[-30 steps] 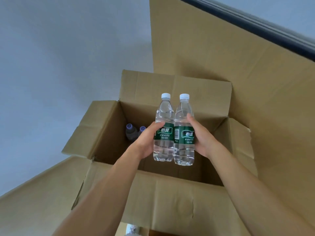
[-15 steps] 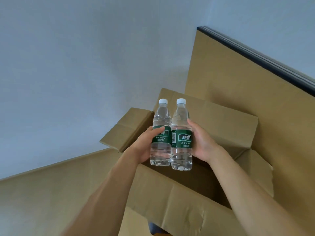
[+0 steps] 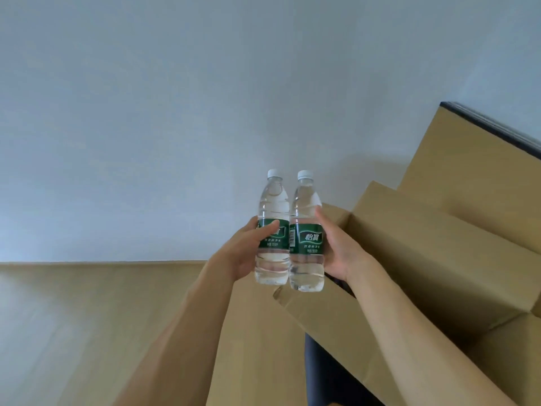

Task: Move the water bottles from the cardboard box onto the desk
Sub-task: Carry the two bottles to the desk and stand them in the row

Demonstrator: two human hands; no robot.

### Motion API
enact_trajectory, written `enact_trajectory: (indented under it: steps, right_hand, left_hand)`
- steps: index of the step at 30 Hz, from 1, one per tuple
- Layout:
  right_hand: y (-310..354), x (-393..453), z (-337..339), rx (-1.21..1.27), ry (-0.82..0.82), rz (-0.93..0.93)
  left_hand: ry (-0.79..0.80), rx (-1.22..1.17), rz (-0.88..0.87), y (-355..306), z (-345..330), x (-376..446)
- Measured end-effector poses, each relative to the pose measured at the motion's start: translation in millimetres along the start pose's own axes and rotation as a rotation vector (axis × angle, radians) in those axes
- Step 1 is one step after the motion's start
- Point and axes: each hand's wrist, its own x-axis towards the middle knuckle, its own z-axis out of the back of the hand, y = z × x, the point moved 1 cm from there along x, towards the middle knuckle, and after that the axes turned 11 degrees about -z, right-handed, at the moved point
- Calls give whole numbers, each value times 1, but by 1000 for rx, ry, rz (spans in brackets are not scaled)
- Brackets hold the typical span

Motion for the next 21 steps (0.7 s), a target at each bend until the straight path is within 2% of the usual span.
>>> enact_trajectory:
  steps: [10, 15, 21]
  right_hand:
    - [-73, 78, -169, -171, 199, -154]
    - [-107, 110, -245, -267, 331, -229]
    - [-141, 143, -329, -465, 440, -275]
  left_hand:
    - [-364, -146, -96, -18, 155, -126]
    - [-516, -90, -162, -28, 220, -193]
    - [-720, -102, -163, -44, 277, -267]
